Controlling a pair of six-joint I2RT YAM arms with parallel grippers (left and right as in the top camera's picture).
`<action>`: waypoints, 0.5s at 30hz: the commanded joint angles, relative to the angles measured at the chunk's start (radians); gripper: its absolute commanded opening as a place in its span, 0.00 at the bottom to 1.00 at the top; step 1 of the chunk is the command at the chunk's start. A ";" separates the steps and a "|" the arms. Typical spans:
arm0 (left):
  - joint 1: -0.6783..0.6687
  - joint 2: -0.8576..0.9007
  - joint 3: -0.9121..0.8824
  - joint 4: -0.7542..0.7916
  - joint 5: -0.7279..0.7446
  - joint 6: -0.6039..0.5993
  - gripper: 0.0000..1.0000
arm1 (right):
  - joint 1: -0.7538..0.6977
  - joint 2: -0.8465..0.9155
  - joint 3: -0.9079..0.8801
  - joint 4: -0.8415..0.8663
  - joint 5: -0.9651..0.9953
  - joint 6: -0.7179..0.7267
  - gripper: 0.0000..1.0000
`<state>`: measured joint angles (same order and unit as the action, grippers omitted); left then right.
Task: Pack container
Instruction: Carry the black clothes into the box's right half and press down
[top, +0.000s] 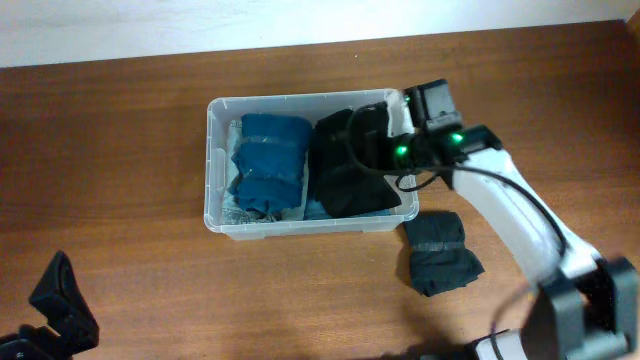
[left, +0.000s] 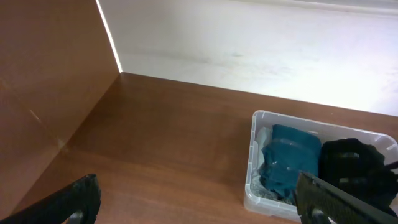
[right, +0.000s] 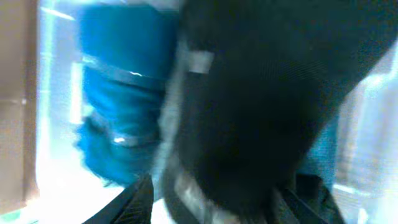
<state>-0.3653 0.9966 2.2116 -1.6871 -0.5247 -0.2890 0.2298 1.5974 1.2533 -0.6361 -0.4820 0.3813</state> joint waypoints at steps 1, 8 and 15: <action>0.002 0.002 0.002 0.000 -0.006 -0.010 1.00 | 0.006 -0.180 0.009 0.003 0.073 -0.032 0.48; 0.002 0.002 0.002 0.000 -0.006 -0.010 1.00 | 0.014 -0.352 0.009 0.031 0.201 0.047 0.27; 0.002 0.002 0.002 0.000 -0.006 -0.010 1.00 | 0.172 -0.180 0.008 0.046 0.389 0.045 0.04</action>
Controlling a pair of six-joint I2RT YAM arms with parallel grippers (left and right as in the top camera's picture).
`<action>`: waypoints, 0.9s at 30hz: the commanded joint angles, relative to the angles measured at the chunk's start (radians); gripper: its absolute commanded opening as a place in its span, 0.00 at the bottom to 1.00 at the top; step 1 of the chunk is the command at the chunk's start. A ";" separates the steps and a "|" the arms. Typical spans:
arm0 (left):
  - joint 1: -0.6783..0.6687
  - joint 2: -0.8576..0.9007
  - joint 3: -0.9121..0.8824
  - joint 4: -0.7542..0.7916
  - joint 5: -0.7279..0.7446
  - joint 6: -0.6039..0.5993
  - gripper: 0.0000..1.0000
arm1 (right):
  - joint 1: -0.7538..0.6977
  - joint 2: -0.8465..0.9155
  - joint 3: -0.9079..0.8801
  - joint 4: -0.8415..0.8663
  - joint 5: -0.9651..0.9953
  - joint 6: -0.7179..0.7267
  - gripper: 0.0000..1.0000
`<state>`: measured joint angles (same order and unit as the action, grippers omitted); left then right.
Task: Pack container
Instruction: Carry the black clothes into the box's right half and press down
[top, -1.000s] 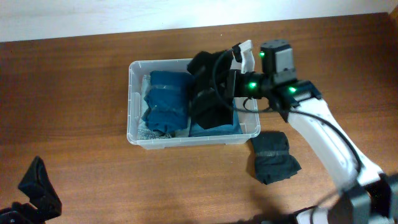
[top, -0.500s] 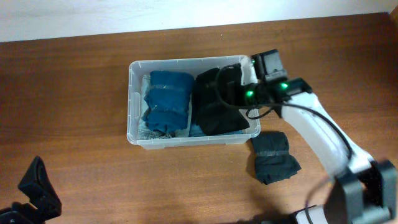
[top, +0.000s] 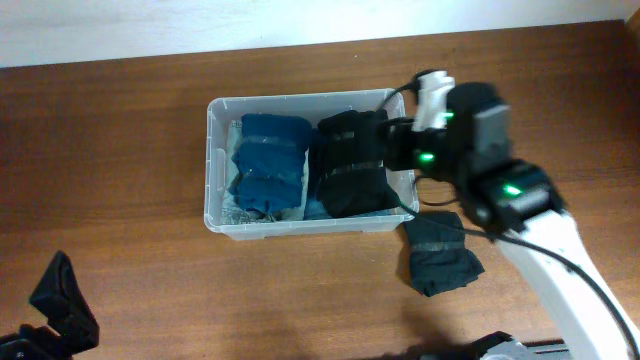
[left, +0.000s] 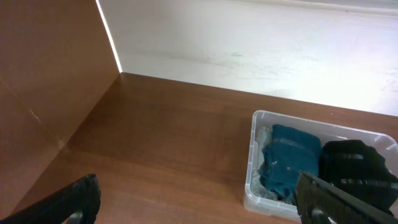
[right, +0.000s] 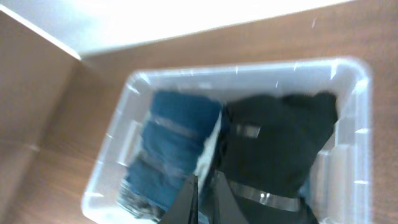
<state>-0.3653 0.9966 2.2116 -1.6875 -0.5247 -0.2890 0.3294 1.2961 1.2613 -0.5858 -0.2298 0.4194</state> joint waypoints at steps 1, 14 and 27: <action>0.002 0.002 0.002 0.000 -0.006 -0.010 1.00 | 0.089 0.156 0.000 -0.005 0.158 0.007 0.04; 0.002 0.002 0.002 0.000 -0.006 -0.010 1.00 | 0.116 0.609 0.010 -0.053 0.256 -0.010 0.04; 0.002 0.002 0.002 0.000 -0.006 -0.010 1.00 | 0.095 0.141 0.215 -0.180 0.138 -0.018 0.99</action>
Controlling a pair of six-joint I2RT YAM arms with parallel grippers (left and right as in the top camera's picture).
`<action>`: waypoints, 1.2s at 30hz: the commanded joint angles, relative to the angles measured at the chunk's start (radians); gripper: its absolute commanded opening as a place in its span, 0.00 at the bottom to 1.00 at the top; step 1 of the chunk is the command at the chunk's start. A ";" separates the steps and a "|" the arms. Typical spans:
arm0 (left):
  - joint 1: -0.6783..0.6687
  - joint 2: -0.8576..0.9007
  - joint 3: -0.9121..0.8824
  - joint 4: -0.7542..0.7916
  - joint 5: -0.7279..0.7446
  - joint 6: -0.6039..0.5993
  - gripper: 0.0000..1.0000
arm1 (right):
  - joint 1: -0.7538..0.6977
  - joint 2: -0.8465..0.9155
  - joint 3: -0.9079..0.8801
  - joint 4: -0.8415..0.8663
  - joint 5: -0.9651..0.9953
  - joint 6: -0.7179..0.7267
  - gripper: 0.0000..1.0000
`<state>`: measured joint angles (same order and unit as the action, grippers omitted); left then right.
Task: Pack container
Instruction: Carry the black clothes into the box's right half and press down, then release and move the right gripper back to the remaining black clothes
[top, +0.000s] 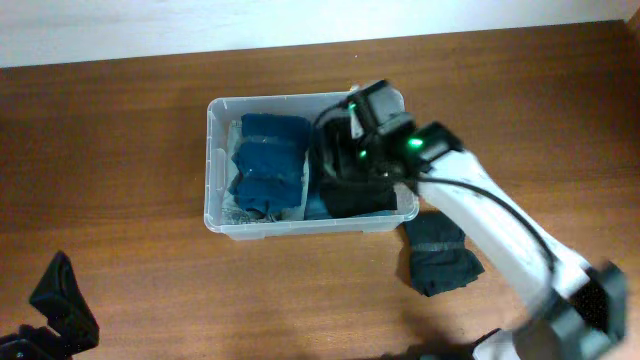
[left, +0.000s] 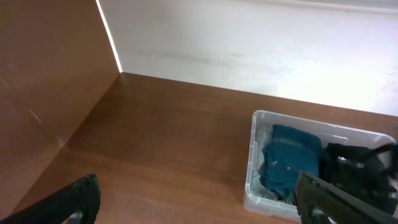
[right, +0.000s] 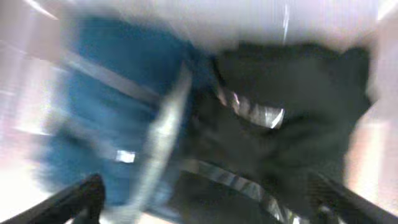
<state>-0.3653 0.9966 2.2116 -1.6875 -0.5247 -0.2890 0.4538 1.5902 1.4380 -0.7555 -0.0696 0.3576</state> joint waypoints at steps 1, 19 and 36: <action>0.002 0.002 0.002 0.000 -0.006 -0.010 1.00 | -0.053 -0.192 0.038 -0.020 -0.035 0.051 0.99; 0.002 0.002 0.002 0.000 -0.006 -0.010 1.00 | -1.033 -0.381 -0.035 -0.506 -0.358 -0.163 0.98; 0.002 0.002 0.002 0.000 -0.006 -0.010 1.00 | -1.076 -0.179 -0.608 -0.308 -0.520 -0.452 0.99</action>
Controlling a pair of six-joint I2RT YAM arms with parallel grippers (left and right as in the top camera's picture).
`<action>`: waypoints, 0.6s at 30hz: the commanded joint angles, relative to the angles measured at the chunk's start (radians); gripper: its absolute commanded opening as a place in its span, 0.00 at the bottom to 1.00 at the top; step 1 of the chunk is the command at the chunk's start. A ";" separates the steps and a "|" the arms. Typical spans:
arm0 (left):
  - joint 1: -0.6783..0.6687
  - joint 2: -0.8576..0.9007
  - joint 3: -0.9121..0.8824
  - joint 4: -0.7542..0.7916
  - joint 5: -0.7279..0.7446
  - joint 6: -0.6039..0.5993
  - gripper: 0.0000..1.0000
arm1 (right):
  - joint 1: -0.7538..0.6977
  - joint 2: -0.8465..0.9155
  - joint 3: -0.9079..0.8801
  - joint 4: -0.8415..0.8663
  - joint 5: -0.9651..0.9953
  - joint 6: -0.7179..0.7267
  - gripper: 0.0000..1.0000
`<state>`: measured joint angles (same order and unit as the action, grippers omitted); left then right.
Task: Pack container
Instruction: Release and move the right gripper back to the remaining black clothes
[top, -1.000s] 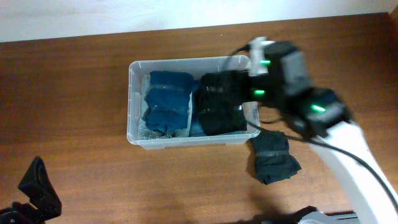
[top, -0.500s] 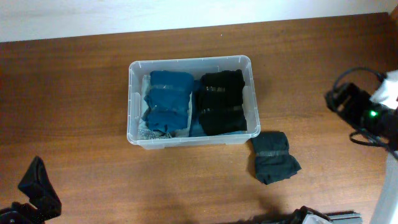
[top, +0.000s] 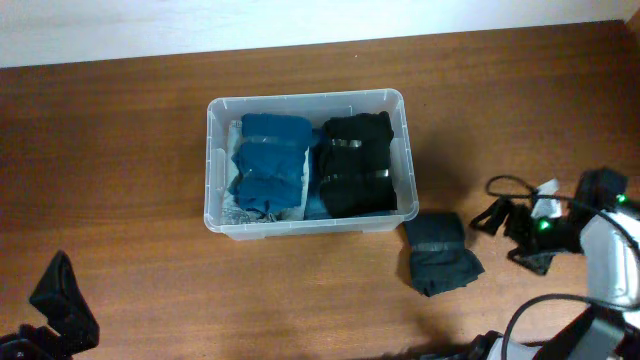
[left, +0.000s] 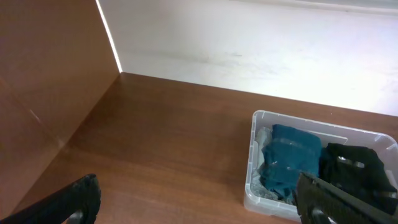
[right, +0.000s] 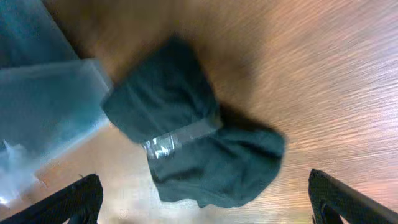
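Note:
The clear plastic container (top: 212, 160) stands mid-table and holds a blue rolled bundle (top: 270, 165) on the left and a black bundle (top: 355, 165) on the right. A third, dark grey bundle (top: 440, 253) lies on the table by the container's front right corner. My right gripper (top: 512, 240) sits just right of it, open and empty. In the right wrist view the grey bundle (right: 193, 149) lies ahead of the spread right gripper (right: 205, 208). My left gripper (top: 60, 300) is parked at the front left, open (left: 199, 211), far from the container (left: 252, 186).
A pale wall runs along the table's far edge (top: 300, 20). The right arm's cable (top: 505, 185) loops over the wood near the grey bundle. Bare wood (top: 120, 230) lies left of the container and in front of it.
My right gripper was open inside the container over the black bundle. Now it is out of the container, low over the table to the right of the grey bundle. The left arm is unchanged.
The right gripper was at the black bundle, which stood high at the container's right rim. Then the bundle lay in the container with the gripper shut just outside. Then the gripper was open over that bundle, and now it is beside the grey bundle.

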<state>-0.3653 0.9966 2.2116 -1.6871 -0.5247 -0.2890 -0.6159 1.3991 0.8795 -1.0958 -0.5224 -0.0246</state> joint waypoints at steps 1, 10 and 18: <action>0.002 0.002 0.002 0.000 -0.006 -0.010 1.00 | -0.006 0.014 -0.078 0.061 -0.036 -0.014 0.99; 0.002 0.002 0.002 0.000 -0.006 -0.010 1.00 | -0.005 0.015 -0.303 0.332 -0.045 0.034 0.99; 0.002 0.002 0.002 0.000 -0.006 -0.010 1.00 | -0.004 0.015 -0.390 0.405 -0.125 0.033 0.86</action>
<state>-0.3653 0.9966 2.2116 -1.6875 -0.5247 -0.2890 -0.6205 1.3819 0.5529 -0.6891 -0.6491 0.0101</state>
